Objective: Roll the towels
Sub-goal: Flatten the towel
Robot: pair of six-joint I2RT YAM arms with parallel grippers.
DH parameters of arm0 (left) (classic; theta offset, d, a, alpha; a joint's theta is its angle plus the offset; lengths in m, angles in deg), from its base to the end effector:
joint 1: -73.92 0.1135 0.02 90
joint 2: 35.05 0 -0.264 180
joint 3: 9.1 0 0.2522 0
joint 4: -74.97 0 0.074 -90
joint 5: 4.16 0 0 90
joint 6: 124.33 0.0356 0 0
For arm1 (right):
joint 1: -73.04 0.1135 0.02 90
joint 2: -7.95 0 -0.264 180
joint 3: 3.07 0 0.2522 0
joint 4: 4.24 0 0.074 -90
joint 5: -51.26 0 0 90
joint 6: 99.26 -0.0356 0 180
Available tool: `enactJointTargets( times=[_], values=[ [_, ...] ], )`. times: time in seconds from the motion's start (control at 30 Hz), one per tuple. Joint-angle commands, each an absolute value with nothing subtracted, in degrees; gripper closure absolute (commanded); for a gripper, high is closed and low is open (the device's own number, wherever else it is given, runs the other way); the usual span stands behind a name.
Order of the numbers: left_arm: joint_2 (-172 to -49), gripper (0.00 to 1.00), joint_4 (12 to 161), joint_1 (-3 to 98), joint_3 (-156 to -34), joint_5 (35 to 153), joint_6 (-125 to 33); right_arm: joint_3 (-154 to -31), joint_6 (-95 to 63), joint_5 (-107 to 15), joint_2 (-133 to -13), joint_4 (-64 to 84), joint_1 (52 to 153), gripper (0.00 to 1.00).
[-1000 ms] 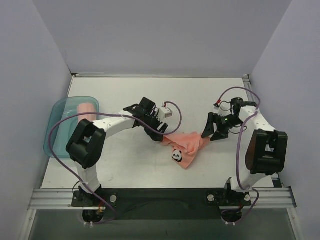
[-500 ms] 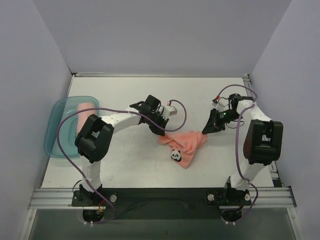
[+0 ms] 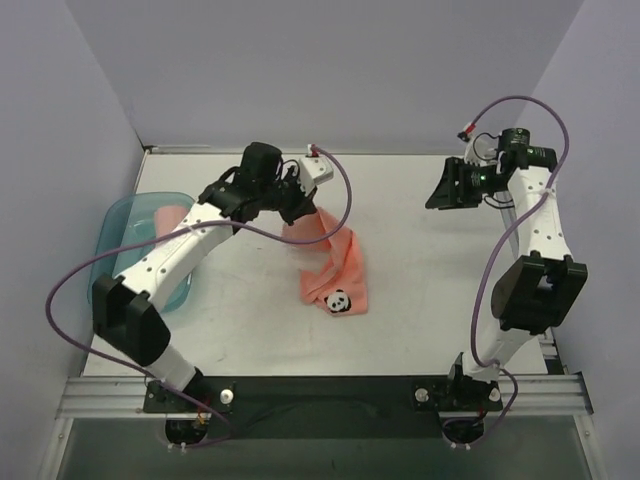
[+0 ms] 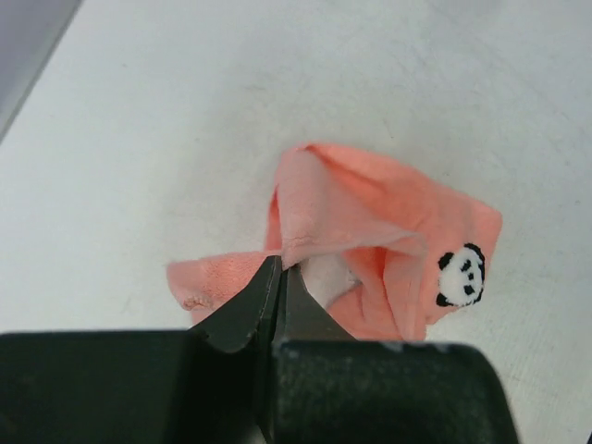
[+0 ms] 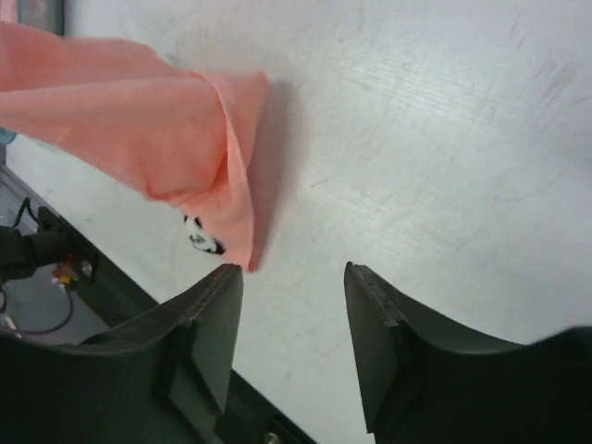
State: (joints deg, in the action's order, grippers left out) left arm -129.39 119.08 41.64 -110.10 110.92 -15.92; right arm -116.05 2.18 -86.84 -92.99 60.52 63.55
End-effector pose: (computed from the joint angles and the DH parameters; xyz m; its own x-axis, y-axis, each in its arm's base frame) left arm 0.3088 -0.2129 0.3414 -0.2452 0.4932 -0.8347 0.8913 0.4535 0.0062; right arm 0.3752 -0.0359 0.3475 -0.7028 -0.0168 -0.7111 -0.4836 0.7445 0.4603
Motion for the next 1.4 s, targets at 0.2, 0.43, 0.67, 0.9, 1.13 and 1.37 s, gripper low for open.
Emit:
enactJointTargets(
  times=[0.2,0.43,0.67,0.9,1.13,1.37],
  values=[
    [-119.25,1.0,124.41,44.99,-100.57,93.67,-9.19,-93.08,6.4,-85.33,-83.2,65.8,70.56,0.26],
    [-118.11,1.0,124.94,48.33,-95.99,92.7,-10.51,-82.39,-1.25,-79.18,-84.49,50.66,81.56,0.32],
    [-117.67,1.0,128.36,50.45,-94.23,93.57,-10.16,-87.4,-9.25,-75.92,-95.4,41.96,86.75,0.36],
    [-117.58,1.0,129.42,51.24,-94.75,93.49,-11.21,-93.81,-14.44,-74.34,-106.64,38.97,90.97,0.41],
    [-117.4,1.0,129.6,51.77,-94.58,93.49,-12.01,-98.3,-17.26,-81.17,-112.72,39.05,92.38,0.67],
    [-117.4,1.0,129.69,54.22,-96.68,94.98,-11.13,-98.13,-12.6,-85.85,-107.37,45.02,88.52,1.0]
  ],
)
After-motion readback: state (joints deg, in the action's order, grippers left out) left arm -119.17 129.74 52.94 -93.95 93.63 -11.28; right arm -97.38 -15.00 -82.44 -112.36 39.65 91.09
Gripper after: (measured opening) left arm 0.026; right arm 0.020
